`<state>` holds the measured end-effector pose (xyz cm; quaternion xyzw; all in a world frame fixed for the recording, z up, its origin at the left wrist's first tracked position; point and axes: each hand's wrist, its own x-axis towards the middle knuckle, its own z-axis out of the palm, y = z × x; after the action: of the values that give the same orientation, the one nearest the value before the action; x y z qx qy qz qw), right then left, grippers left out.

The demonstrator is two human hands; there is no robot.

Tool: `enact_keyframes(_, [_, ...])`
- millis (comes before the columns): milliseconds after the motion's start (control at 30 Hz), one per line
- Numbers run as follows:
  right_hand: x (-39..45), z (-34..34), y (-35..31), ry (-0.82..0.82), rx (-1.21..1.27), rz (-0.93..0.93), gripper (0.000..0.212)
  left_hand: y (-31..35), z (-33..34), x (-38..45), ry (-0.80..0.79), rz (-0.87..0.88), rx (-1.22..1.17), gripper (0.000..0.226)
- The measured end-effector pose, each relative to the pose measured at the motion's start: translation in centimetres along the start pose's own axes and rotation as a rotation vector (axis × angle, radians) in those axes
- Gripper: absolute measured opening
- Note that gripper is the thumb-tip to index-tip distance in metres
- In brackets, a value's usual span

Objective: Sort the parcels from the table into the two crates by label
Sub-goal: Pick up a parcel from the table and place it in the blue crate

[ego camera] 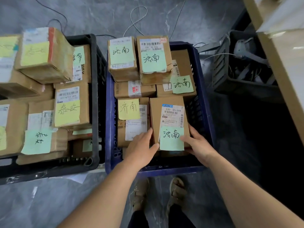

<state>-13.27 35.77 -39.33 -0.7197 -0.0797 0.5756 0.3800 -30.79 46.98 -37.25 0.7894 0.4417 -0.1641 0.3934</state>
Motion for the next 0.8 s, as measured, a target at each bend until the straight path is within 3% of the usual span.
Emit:
enact_keyframes(267, [2.0, 1.5, -0.1, 0.08, -0.153, 0.004, 0.039, 0.4, 1.2, 2.1, 0.124, 0.025, 0.359, 0.078])
enact_keyframes(467, [2.2, 2.0, -0.6, 0.135, -0.263, 0.028, 0.041, 1.2, 0.4, 2.8, 0.037, -0.038, 0.332, 0.074])
enact_keyframes(600, [-0.3, 2.5, -1.5, 0.232, -0.419, 0.033, 0.064, 1.7, -1.4, 1.4, -0.053, -0.042, 0.247, 0.074])
enact_keyframes(800, [-7.8, 1.5, -2.5, 0.359, -0.676, -0.056, 0.051, 2.9, -3.8, -3.7, 0.028, 0.063, 0.245, 0.063])
